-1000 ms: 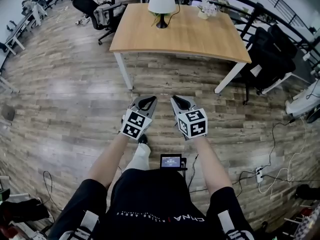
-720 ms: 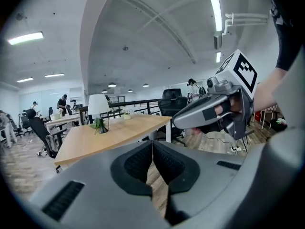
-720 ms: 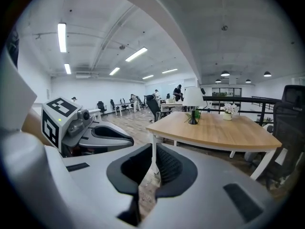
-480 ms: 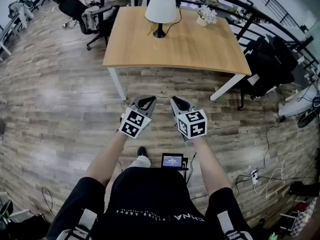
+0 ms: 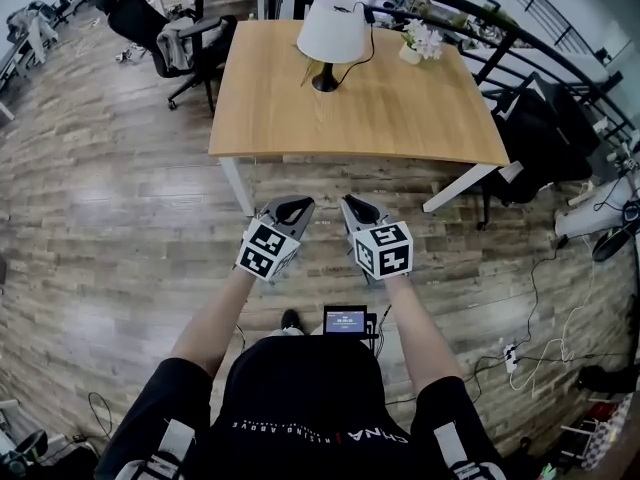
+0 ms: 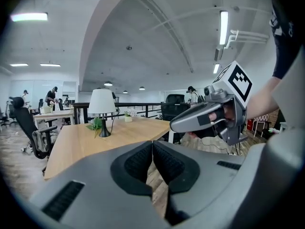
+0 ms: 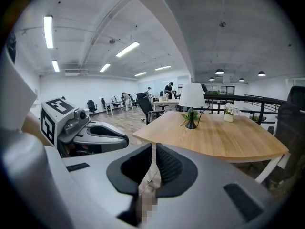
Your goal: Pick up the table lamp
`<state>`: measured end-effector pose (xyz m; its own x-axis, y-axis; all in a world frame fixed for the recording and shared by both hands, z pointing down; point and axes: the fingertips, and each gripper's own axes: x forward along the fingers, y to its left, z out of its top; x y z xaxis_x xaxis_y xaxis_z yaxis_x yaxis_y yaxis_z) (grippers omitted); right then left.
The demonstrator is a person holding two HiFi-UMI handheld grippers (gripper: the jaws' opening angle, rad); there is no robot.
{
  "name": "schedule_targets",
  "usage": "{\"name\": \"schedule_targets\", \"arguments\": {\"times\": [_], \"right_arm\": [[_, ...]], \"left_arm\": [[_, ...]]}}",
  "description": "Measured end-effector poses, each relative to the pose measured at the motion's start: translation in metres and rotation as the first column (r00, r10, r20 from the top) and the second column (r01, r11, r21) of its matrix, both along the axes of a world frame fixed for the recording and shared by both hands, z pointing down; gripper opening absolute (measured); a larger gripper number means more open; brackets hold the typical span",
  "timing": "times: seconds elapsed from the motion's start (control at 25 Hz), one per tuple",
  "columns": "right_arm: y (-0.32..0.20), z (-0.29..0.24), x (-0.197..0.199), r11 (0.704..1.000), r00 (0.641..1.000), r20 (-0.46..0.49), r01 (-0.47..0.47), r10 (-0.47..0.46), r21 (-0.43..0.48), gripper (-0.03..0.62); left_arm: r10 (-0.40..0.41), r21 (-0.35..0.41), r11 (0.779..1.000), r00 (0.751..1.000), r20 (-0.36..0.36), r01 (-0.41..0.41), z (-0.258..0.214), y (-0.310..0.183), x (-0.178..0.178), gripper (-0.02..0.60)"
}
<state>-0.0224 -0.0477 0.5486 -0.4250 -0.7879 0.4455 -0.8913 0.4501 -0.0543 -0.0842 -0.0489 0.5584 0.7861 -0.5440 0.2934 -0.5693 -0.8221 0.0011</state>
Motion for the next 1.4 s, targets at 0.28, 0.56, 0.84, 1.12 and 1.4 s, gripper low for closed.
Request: {"name": "schedule_targets", "arguments": {"times": [0.28,0.56,0.84,1.12,1.4], "right_arm": [[-0.043,0.010,-0.005,1.000,1.000,0.016,0.009,-0.009,-0.015,0.046],[-0.124,0.017,0.001,0.998,0.997,0.031,0.067,-0.067,-0.010,0.046],[-0.231,0.009,0.022,0.993,0.992,0.038,0.122,-0.122,-0.006,0.046],[-0.337,-0.003,0.071,0.989,0.988,0.042,0.149,-0.148,-0.018,0.046],[-0.407,-0.004,0.107,0.988,0.987,0.050,0.154,-0.154,-0.004,0.046]], "left_arm": [[0.000,-0.025,1.000,1.000,0.006,0.001,0.015,-0.036,-0.001,0.020],[-0.054,-0.024,0.998,0.998,0.030,0.055,0.023,-0.110,0.005,0.020],[-0.118,-0.027,0.993,0.992,0.049,0.119,0.015,-0.218,0.028,0.020],[-0.157,-0.049,0.986,0.986,0.056,0.160,0.008,-0.317,0.072,0.020],[-0.188,-0.065,0.979,0.980,0.058,0.191,0.009,-0.384,0.107,0.020]]}}
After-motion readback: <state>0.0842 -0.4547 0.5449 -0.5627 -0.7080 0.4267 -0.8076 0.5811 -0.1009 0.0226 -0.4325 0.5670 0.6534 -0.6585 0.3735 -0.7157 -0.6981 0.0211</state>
